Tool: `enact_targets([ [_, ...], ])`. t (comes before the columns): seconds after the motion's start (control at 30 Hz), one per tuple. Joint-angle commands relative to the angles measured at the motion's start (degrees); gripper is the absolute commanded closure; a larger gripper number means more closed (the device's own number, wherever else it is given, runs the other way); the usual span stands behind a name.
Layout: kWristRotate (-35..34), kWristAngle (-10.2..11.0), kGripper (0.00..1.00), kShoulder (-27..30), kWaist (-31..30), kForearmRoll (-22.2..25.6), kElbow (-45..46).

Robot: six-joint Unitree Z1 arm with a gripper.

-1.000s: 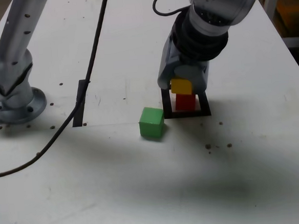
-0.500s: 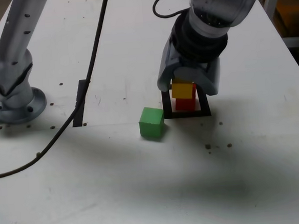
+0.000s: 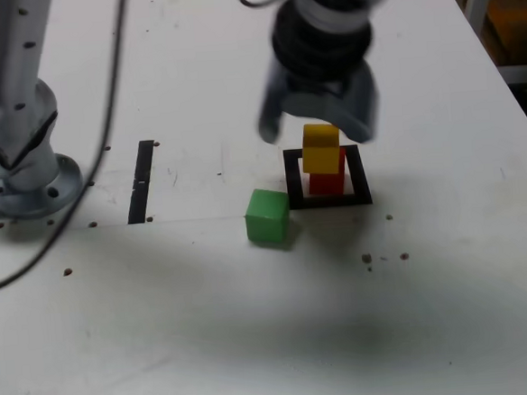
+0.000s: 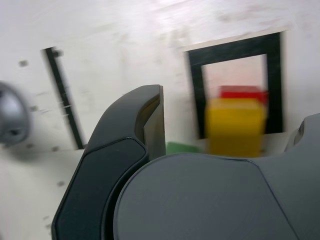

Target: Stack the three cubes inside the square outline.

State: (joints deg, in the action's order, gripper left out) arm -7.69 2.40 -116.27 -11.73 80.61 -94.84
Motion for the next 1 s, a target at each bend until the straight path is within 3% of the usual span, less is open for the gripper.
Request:
enact_targets([
  [0.0,0.3,-0.5,0.01,1.8,-0.8,1.3,0.4],
  [0.23,-0.9,-1.4,0.02,6.5,-4.9,8.1,2.6],
  [0.53,-9.4,-3.7,0.01,9.0,-11.2,8.7,7.2],
  [0.63,-13.9,-3.9,0.0,9.0,-14.6,8.4,9.0],
  [0.77,-15.4,-6.7,0.0,8.9,-17.1,7.1,10.8],
  [0.97,-14.8,-10.2,0.0,9.3,-17.0,-0.4,14.0],
])
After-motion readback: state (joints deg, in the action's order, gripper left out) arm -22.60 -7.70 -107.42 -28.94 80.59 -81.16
